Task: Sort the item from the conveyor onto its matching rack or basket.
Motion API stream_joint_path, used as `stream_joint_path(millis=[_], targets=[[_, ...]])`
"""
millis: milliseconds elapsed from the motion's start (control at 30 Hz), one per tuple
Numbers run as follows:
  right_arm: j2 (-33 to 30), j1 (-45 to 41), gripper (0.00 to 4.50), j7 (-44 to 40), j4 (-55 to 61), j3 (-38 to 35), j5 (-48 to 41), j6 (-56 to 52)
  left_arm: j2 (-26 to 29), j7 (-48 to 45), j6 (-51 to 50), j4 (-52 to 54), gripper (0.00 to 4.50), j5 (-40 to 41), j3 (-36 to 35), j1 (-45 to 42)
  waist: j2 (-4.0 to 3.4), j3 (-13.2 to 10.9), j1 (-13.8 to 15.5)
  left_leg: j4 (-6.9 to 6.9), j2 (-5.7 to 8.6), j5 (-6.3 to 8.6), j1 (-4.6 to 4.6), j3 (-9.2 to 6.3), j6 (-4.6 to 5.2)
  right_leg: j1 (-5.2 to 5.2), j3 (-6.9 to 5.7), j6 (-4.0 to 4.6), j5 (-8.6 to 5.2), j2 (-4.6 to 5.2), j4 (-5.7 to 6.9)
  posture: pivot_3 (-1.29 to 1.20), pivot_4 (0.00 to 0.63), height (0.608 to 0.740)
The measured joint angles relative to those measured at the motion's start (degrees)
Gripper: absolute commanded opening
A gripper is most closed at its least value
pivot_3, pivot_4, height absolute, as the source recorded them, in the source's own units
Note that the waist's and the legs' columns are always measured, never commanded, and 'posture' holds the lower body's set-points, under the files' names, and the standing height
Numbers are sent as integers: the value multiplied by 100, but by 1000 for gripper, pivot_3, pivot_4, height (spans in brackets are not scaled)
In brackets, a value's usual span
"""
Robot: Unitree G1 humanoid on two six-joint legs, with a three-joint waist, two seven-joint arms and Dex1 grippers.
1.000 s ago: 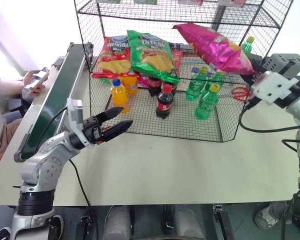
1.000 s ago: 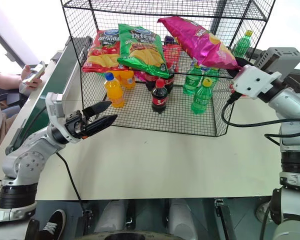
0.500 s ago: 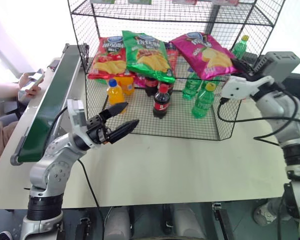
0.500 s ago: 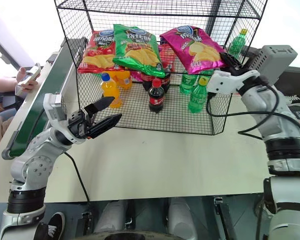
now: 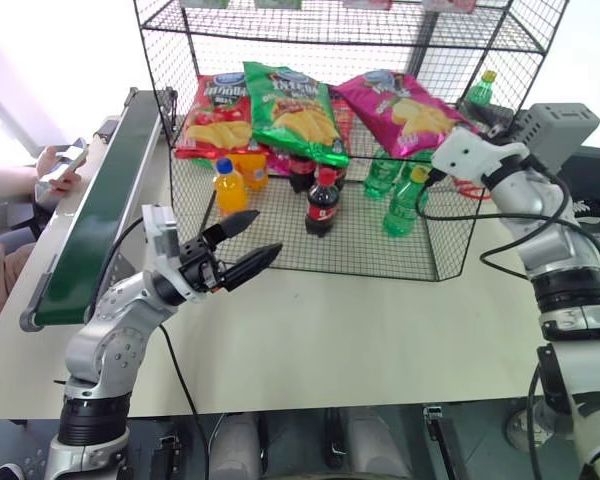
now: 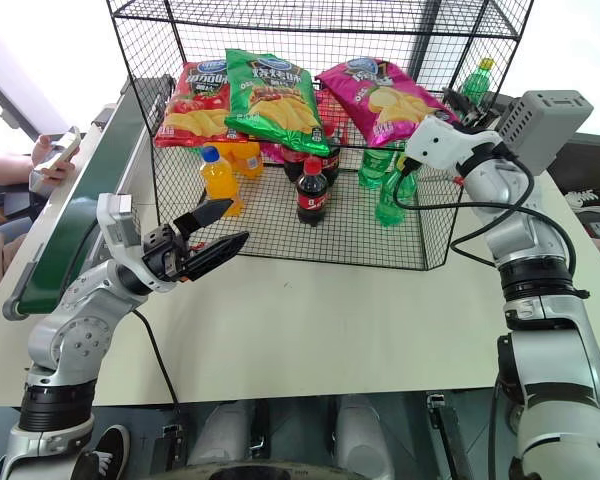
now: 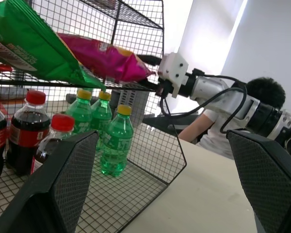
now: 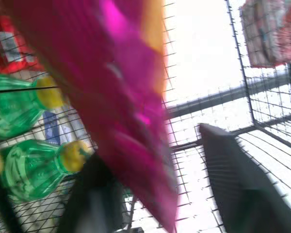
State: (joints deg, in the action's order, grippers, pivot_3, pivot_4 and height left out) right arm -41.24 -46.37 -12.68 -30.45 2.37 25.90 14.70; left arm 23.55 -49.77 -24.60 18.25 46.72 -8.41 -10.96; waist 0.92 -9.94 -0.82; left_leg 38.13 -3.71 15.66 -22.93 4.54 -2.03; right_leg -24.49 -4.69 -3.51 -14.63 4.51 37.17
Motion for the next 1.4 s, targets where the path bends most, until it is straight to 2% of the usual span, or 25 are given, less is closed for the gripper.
stream_joint_path(millis=[67,300,467,767,867,933,1000,1067,1167,1267,1333,1400], targets=[[28,-27,4405,-653,135,-293,-770,-346,55,-26,0,-1,4500,1,-1,82,0,0,0,-1,-1,0,4,0,1,3,0,0,0,-1,1,0,150,740],[-54,-65,4405,-2726,839,-613,-2561,-1876,175,-125,6,-63,4500,-4,-24,116,-3,-2,22,0,0,5,1,0,8,3,-2,0,0,3,-1,0,150,740],[-338,222,4405,-3585,1708,-726,-3322,-2876,136,-122,32,-100,4500,-54,7,83,-3,-2,25,-2,-1,6,0,-2,10,3,-6,0,0,1,-1,0,150,740],[-528,697,4405,-4455,2479,-1402,-4689,-3566,241,-121,43,-110,4500,-135,-2,125,-3,-2,22,-1,0,6,1,-2,10,2,-6,0,0,0,0,0,150,740],[-464,744,4405,-4515,2830,-2021,-5704,-4161,391,-17,27,-109,4500,-156,-159,216,-4,-2,23,-1,-1,6,1,-2,10,2,-6,0,0,0,0,0,150,740],[-503,841,4405,-4483,3236,-2479,-6679,-4978,584,171,-16,-105,4500,-248,-271,246,-3,-2,25,-3,-3,6,1,-7,10,3,-6,0,0,0,0,0,150,740],[-621,1398,4405,-4600,3948,-2677,-7757,-5923,872,425,-45,-111,4500,-463,-468,423,2,1,31,-7,-7,11,4,-13,17,8,-9,2,-1,-4,-5,0,150,740],[-573,2053,4405,-4588,4474,-2656,-8310,-6468,1089,587,-162,-113,4500,-549,-653,589,2,1,35,-9,-6,11,3,-10,18,6,-9,2,-1,-1,-7,0,150,740],[-369,3031,4405,-4524,5113,-2255,-8197,-6384,1464,587,-307,-71,4500,-538,-1017,903,2,1,24,-6,-5,11,3,-7,18,3,-6,2,-1,0,-5,0,150,740],[-149,3472,4405,-4419,5209,-1907,-7711,-5939,1744,542,-342,-84,4500,-555,-1431,1198,-2,-1,16,-6,-4,12,2,-3,18,-1,-4,3,-2,1,-6,0,150,740],[-221,3612,4405,-4436,5219,-1733,-7284,-5574,1864,490,-349,-158,4500,-567,-1609,1275,-2,-1,27,-6,-2,12,2,-4,18,-1,-4,4,-2,1,-6,0,150,740],[-551,3919,4405,-4741,5148,-1461,-6661,-4975,1894,479,-423,-305,4500,-527,-1757,1274,0,0,81,-6,0,12,0,-4,18,0,-5,2,-4,3,-11,0,150,740]])
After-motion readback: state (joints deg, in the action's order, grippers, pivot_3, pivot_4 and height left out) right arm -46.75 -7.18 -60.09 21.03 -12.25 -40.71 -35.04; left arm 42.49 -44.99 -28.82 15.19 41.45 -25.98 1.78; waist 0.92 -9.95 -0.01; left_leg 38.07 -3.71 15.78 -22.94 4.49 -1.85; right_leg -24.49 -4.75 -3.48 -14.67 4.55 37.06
